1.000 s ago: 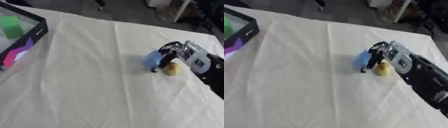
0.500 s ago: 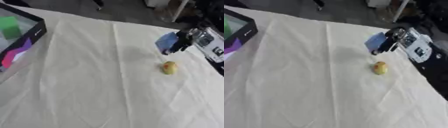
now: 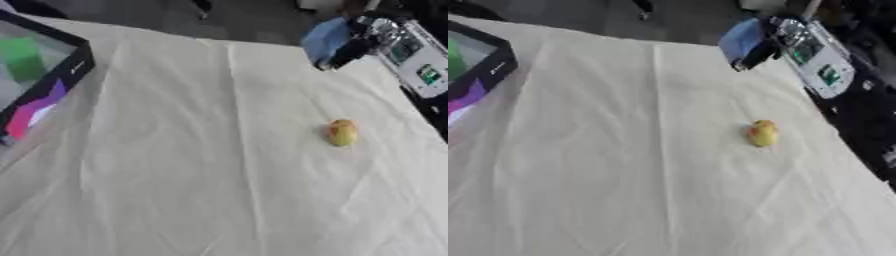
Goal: Pick up the objects with one hand, pass them to the other hand, and then place them into the box on the other side of the table.
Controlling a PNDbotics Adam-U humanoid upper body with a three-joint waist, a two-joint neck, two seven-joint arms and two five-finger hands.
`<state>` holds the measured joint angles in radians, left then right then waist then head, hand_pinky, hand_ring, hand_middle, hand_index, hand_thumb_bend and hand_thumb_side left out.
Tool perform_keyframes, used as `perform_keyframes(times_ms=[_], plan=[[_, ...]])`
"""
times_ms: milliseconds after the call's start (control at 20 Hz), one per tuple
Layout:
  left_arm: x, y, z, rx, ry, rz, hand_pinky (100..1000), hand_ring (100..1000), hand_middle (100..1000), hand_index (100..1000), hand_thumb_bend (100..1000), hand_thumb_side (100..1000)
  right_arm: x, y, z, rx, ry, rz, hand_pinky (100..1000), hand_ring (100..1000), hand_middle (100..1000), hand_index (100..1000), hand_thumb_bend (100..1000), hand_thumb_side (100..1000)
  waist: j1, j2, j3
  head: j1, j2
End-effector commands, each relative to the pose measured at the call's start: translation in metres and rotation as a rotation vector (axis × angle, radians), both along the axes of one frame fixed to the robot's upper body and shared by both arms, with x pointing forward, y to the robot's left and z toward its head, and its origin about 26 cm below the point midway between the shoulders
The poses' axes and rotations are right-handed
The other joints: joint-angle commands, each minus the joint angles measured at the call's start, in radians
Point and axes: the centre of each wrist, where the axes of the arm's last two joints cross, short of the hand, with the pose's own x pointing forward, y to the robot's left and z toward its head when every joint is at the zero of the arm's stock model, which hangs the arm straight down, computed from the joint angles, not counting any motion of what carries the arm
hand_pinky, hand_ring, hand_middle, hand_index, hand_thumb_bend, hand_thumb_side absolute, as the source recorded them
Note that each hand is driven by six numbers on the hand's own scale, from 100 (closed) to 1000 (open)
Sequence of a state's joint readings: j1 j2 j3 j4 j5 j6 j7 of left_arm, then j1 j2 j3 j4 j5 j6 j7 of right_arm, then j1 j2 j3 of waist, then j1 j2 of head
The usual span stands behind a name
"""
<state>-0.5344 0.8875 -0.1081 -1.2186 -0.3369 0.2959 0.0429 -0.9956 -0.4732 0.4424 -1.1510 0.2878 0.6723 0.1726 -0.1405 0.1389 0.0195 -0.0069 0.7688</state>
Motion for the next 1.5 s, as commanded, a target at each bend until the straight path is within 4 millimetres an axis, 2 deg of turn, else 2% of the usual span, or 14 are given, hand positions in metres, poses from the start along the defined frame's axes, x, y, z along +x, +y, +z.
perform_keyframes(times_ms=[50, 550, 700, 1050, 1200, 1500], plan=[[-0.003, -0.004, 0.021, 0.024, -0.038, -0.043, 909, 737, 666, 751, 100, 430, 0.004, 0.016, 0.008, -0.01, -0.048, 0.036, 731, 561, 453, 502, 100, 100, 0.037, 0.003, 0.005, -0.001, 0.001], [-0.007, -0.036, 0.03, 0.009, -0.046, -0.195, 906, 734, 669, 765, 100, 409, 0.007, 0.079, -0.011, -0.026, -0.078, 0.201, 722, 558, 457, 499, 100, 100, 0.067, 0.016, 0.046, 0.01, 0.001], [-0.009, -0.048, 0.035, 0.01, -0.044, -0.269, 906, 734, 678, 783, 100, 377, 0.005, 0.096, -0.014, -0.04, -0.108, 0.237, 719, 550, 454, 494, 100, 100, 0.076, 0.018, 0.064, 0.012, 0.001], [-0.02, -0.084, 0.044, 0.013, 0.015, -0.5, 905, 734, 686, 805, 134, 271, -0.001, 0.124, -0.017, -0.063, -0.19, 0.293, 702, 532, 444, 482, 100, 100, 0.087, 0.022, 0.089, 0.016, 0.001], [-0.024, -0.101, 0.047, 0.024, 0.056, -0.6, 906, 740, 694, 815, 169, 276, -0.005, 0.136, -0.018, -0.074, -0.206, 0.339, 701, 526, 441, 477, 100, 100, 0.087, 0.022, 0.09, 0.018, 0.001], [-0.03, -0.131, 0.054, 0.054, 0.093, -0.728, 909, 748, 711, 820, 184, 294, -0.012, 0.158, -0.023, -0.087, -0.217, 0.419, 695, 519, 438, 475, 100, 100, 0.092, 0.022, 0.098, 0.02, 0.001]])
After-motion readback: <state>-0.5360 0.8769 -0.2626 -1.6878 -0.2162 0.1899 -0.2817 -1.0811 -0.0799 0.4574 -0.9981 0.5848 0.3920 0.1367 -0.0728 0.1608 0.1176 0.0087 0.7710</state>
